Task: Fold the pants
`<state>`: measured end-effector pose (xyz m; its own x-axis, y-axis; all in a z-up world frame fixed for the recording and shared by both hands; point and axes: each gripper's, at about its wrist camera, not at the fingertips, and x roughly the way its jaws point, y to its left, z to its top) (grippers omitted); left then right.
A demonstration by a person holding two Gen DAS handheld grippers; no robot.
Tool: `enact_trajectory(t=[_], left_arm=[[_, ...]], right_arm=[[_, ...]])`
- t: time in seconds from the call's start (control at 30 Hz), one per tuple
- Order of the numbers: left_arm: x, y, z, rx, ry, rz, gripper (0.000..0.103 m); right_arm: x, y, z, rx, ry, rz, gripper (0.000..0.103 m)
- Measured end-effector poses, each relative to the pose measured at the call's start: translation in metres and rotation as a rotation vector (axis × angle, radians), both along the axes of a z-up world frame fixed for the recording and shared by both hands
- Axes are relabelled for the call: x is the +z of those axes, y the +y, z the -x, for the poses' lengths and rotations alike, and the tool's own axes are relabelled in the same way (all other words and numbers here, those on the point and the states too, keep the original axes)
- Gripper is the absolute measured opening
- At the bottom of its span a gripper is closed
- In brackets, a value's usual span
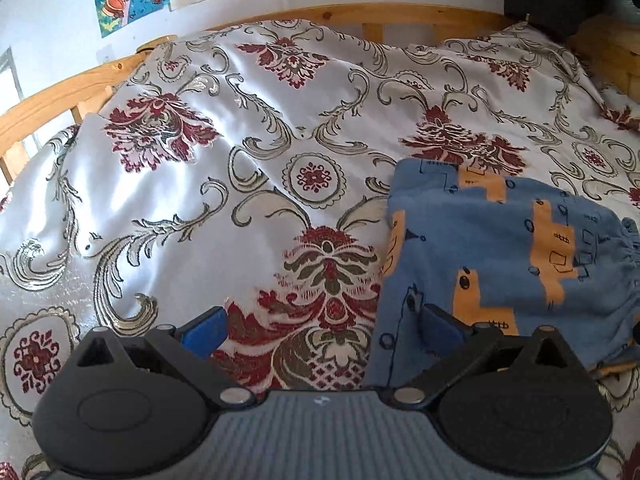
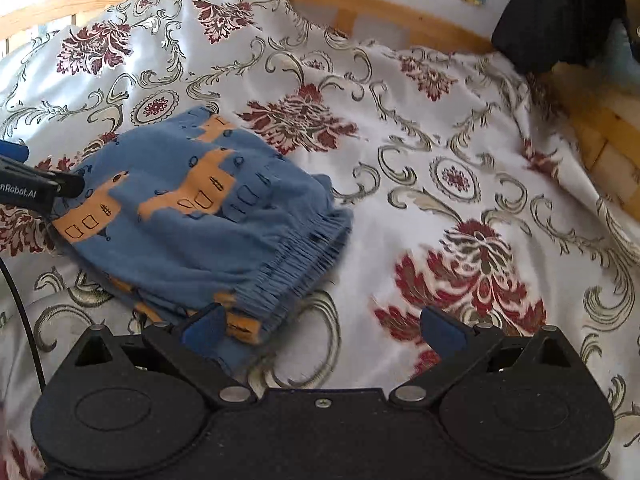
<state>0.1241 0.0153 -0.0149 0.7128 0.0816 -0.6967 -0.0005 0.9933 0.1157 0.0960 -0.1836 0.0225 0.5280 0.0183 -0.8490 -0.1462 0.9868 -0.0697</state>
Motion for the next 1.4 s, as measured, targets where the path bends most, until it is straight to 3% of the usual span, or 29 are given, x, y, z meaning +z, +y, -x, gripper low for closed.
enact_trajectory(t=[0.17,0.43,0.53,0.7,0.8,0.93,1.0,1.13,1.27,1.4], left_arm=[[0.003,0.011,0.005,-0.087,0.016,-0.018,0.103],[0.020,0.025,0.005,-0.260,0.018,-0.037,0.103],[0.031,0.025,0.000,-0.356,0.008,0.028,0.103],[0.036,0.023,-0.026,-0.433,0.068,0.235,0.103],[0.027,0.022,-0.047,-0.438,0.155,0.326,0.103],[0.010,0.026,-0.060,-0.423,0.224,0.393,0.103],[0.003,0.030,-0.061,-0.412,0.244,0.453,0.101],[-0.007,0.040,-0.061,-0.380,0.286,0.523,0.091],[-0.006,0.047,-0.061,-0.364,0.296,0.544,0.090],[-0.007,0.049,-0.060,-0.343,0.313,0.554,0.089]], right_arm=[[0.009,-0.017,-0.003,0.035,-0.014,0.020,0.102],[0.017,-0.042,-0.019,0.156,-0.077,-0.246,0.102],[0.008,-0.046,-0.040,0.195,-0.093,-0.326,0.102],[-0.016,-0.070,-0.083,0.080,-0.068,-0.588,0.102],[-0.033,-0.079,-0.093,0.037,-0.039,-0.698,0.099],[-0.045,-0.084,-0.094,0.002,0.000,-0.772,0.095],[-0.045,-0.088,-0.095,-0.012,0.016,-0.842,0.080],[-0.049,-0.090,-0.096,-0.041,0.049,-0.885,0.071],[-0.062,-0.106,-0.093,-0.221,0.098,-1.012,0.059],[-0.056,-0.099,-0.094,-0.192,0.116,-0.925,0.054]])
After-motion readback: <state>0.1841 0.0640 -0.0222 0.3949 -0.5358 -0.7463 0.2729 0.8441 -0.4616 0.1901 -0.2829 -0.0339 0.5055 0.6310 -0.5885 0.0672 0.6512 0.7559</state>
